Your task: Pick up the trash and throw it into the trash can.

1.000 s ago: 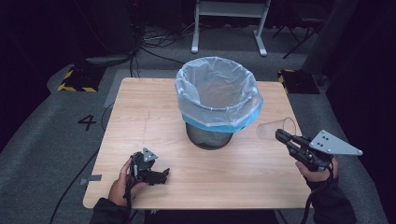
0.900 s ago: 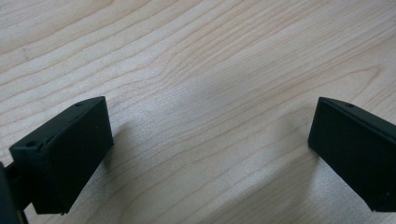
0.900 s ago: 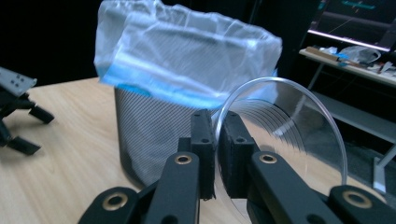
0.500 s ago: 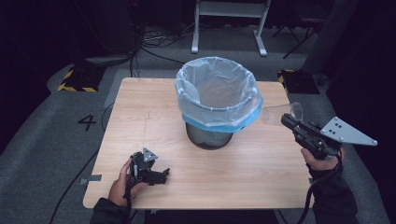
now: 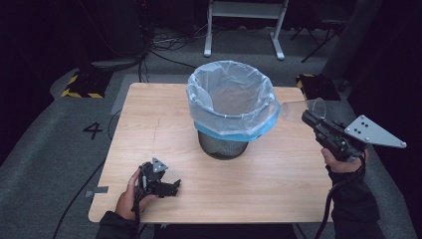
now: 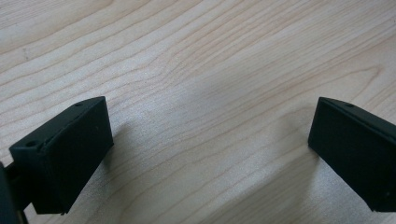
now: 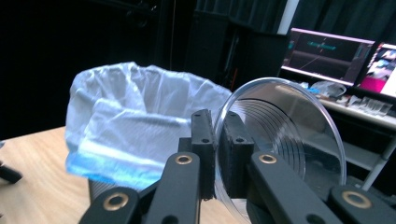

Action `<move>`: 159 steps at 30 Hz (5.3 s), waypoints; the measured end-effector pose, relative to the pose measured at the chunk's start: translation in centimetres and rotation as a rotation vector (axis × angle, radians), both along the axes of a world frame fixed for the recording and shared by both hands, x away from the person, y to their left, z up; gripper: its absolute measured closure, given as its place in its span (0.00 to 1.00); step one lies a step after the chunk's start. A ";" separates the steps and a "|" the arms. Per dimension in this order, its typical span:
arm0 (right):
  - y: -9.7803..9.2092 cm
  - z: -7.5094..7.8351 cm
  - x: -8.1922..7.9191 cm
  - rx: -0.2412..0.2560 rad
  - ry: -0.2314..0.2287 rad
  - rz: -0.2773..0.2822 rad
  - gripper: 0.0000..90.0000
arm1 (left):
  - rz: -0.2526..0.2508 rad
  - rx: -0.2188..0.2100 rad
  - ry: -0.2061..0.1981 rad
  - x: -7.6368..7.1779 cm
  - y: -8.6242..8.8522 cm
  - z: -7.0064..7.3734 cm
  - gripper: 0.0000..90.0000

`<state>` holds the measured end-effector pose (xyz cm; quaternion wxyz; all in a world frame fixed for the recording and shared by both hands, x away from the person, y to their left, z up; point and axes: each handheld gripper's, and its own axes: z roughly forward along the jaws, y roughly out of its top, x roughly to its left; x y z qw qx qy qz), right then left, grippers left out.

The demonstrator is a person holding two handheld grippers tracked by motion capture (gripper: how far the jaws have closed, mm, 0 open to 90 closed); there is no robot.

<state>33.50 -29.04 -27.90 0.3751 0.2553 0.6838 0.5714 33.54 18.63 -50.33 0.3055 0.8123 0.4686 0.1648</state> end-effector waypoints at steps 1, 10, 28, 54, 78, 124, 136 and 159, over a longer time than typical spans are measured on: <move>0.1 0.1 0.1 0.005 -0.002 0.000 0.95 | -0.001 0.000 0.000 0.0 0.0 0.0 0.00; 0.8 1.4 0.7 0.026 -0.032 0.001 0.95 | -0.003 0.001 0.002 0.0 0.0 0.0 0.00; 5.1 1.9 3.2 0.057 -0.036 0.058 0.95 | -0.002 -0.001 0.001 0.0 0.0 0.0 0.00; 9.8 1.2 7.3 0.032 0.100 0.131 0.92 | -0.003 0.001 0.002 0.0 0.0 0.0 0.00; 8.1 0.4 6.0 -0.023 0.100 0.015 0.60 | -0.004 -0.001 0.003 0.0 0.0 0.0 0.00; 1.0 -10.9 0.8 -0.300 0.311 -0.127 0.22 | -0.004 0.000 0.001 0.1 0.0 0.0 0.00; -1.5 -17.9 0.6 -0.328 0.497 -0.109 0.22 | -0.006 -0.001 0.003 0.1 -0.1 0.0 0.00; -5.5 -22.5 -0.9 -0.228 0.656 -0.133 0.16 | -0.005 0.000 0.002 0.1 -0.1 0.0 0.00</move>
